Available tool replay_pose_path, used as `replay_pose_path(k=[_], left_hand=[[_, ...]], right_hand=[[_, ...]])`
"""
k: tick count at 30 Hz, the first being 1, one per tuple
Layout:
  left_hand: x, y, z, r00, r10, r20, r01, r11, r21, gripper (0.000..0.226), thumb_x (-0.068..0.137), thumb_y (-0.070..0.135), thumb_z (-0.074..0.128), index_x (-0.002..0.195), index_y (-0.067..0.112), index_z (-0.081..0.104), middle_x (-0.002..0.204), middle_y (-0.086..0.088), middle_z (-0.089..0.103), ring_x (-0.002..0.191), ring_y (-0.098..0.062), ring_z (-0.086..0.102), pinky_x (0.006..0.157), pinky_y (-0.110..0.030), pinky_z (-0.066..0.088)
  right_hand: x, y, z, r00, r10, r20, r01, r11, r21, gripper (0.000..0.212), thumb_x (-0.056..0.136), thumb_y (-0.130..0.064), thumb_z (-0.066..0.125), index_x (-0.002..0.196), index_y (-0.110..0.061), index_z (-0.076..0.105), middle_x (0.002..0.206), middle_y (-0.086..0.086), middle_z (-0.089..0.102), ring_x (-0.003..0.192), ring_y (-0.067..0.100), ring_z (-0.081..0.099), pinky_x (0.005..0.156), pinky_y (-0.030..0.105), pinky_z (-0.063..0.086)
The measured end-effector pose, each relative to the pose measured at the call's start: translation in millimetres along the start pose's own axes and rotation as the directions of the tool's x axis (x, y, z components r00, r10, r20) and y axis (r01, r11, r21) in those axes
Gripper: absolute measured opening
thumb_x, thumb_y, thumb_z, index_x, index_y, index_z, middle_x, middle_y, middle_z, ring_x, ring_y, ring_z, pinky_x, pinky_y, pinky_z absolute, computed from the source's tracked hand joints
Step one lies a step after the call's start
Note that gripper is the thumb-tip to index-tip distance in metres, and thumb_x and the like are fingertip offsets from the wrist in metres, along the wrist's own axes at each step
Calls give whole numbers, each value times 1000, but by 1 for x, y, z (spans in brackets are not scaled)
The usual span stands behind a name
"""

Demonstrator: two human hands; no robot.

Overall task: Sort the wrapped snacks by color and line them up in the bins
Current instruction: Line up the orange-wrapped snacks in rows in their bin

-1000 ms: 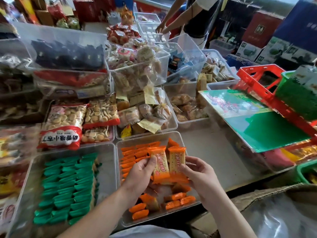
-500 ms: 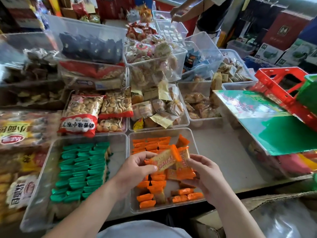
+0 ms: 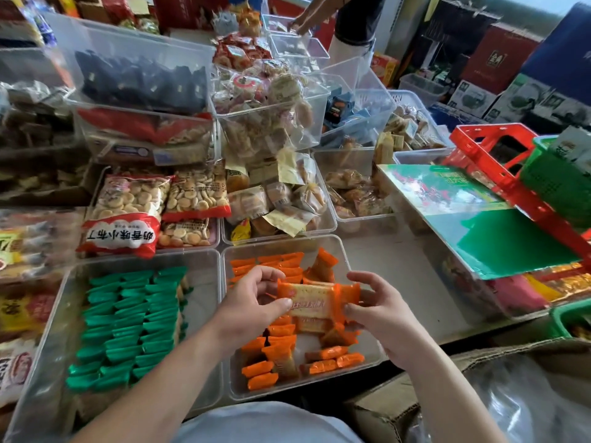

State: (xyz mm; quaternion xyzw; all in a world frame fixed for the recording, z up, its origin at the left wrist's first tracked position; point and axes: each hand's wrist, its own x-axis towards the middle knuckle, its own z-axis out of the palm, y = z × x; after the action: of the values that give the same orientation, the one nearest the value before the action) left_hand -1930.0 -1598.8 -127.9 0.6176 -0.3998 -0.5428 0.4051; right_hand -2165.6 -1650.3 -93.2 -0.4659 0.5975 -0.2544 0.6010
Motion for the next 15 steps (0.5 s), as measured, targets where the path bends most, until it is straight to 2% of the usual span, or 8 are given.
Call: replay_pose_path(k=[2, 4, 6, 10, 13, 15], left_hand=[[4, 3, -5, 1000, 1, 5, -1, 1000, 19, 44, 82, 16, 89, 115, 32, 65, 104, 4, 77, 102, -18, 72, 87, -38, 61], [7, 8, -4, 998, 28, 53, -30, 999, 39, 39, 78, 16, 93, 108, 29, 71, 103, 4, 79, 104, -12, 72, 95, -39, 59], [10, 11, 4, 990, 72, 119, -73, 997, 9, 31, 79, 14, 92, 103, 22, 75, 102, -1, 80, 104, -17, 74, 97, -44, 59], [18, 15, 20, 985, 117, 130, -118, 993, -4, 25, 80, 12, 90, 101, 19, 79, 99, -4, 80, 99, -25, 75, 91, -43, 63], [27, 16, 28, 989, 122, 81, -121, 992, -20, 27, 76, 11, 93, 96, 20, 78, 94, -4, 79, 89, -19, 74, 84, -38, 64], [33, 18, 34, 989, 132, 61, -131, 991, -25, 29, 73, 11, 95, 93, 19, 76, 91, -7, 77, 82, -16, 71, 81, -41, 64]], right_hand=[[3, -2, -4, 997, -31, -67, 27, 998, -64, 38, 84, -1, 81, 115, -18, 65, 94, 4, 81, 70, 12, 73, 59, 29, 57], [8, -3, -7, 996, -53, -76, 43, 990, -137, 21, 86, -15, 84, 105, -18, 74, 87, 2, 81, 67, 8, 70, 57, 24, 51], [13, -3, -8, 995, -69, -78, 55, 984, -169, 7, 93, -25, 78, 98, -21, 79, 82, 0, 80, 69, 8, 69, 57, 22, 51], [19, -4, -3, 995, -93, -44, 83, 977, -197, 18, 100, -31, 69, 91, -22, 82, 80, 1, 79, 69, 9, 69, 62, 27, 56], [23, -6, 1, 995, -94, -40, 85, 980, -178, 20, 97, -34, 72, 90, -17, 79, 77, 4, 77, 62, 10, 66, 58, 29, 55], [26, -8, 0, 993, -100, -58, 90, 983, -157, 30, 97, -40, 71, 87, -13, 77, 74, 5, 75, 61, 12, 65, 57, 31, 53]])
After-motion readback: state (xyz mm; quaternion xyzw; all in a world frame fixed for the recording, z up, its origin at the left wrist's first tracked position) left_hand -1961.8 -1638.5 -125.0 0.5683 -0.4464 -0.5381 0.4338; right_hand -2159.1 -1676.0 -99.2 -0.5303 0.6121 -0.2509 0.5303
